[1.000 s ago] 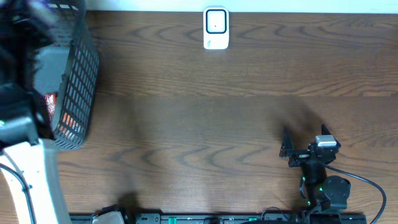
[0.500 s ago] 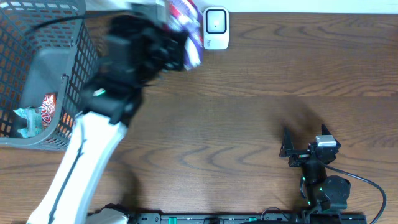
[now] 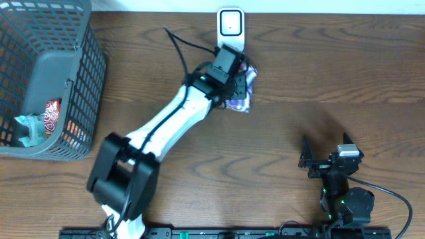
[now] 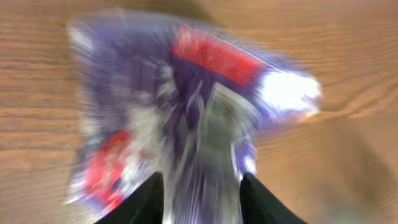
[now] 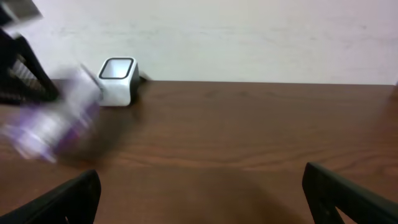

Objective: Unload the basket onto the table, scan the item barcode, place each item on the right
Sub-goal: 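Lift the purple box out and carry it to the white scanner, then release the purple box on the table beside the scanner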

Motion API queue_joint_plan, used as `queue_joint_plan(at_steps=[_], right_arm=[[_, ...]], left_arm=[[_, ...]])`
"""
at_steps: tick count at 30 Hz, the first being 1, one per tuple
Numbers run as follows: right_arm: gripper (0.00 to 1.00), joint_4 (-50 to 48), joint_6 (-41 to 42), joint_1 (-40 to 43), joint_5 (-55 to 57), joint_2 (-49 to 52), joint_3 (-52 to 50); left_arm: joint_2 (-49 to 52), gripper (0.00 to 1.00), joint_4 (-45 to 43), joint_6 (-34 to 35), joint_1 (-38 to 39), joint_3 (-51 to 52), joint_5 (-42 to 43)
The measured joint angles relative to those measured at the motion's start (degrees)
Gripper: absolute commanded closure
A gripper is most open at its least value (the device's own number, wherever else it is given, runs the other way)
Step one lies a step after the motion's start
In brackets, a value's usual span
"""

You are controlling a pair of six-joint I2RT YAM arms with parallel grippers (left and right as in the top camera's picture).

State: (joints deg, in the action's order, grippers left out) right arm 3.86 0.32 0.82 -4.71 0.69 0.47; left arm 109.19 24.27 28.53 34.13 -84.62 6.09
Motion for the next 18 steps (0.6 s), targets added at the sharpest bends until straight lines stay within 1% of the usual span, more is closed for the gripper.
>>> queue_joint_plan(at_steps=[3, 4, 5, 6, 9, 14, 16, 18], right_arm=[[0.01, 0.00, -0.02, 0.00, 0.00, 0.00, 0.00], [0.01, 0.00, 0.00, 0.00, 0.00, 0.00, 0.00], [0.01, 0.00, 0.00, 0.00, 0.00, 0.00, 0.00], [0.01, 0.00, 0.00, 0.00, 0.00, 0.00, 0.00], [0.01, 0.00, 0.00, 0.00, 0.00, 0.00, 0.00], [0.01, 0.00, 0.00, 0.00, 0.00, 0.00, 0.00], [0.01, 0.00, -0.02, 0.00, 0.00, 0.00, 0.00], [0.01, 0.00, 0.00, 0.00, 0.00, 0.00, 0.00]], left_arm=[[1.49, 0.53, -2.05, -0.22, 0.42, 0.00, -0.70], [1.51, 0.49, -2.97, -0.55, 0.44, 0.00, -0.79], [1.33, 0.43, -4.02, -0.90, 0.44, 0.00, -0.94], [1.07, 0.40, -4.98, -1.62, 0.35, 0.00, -0.96], [-0.70, 0.39, -7.04, -3.65, -0.57, 0.00, -1.18], [-9.86, 0.37, -7.76, -7.82, -5.90, -0.07, -3.02], [-14.86, 0.31, -7.78, -8.70, -9.84, -0.52, -4.92], [-19.15, 0.22, -7.85, -9.33, -14.29, -1.14, -6.73]])
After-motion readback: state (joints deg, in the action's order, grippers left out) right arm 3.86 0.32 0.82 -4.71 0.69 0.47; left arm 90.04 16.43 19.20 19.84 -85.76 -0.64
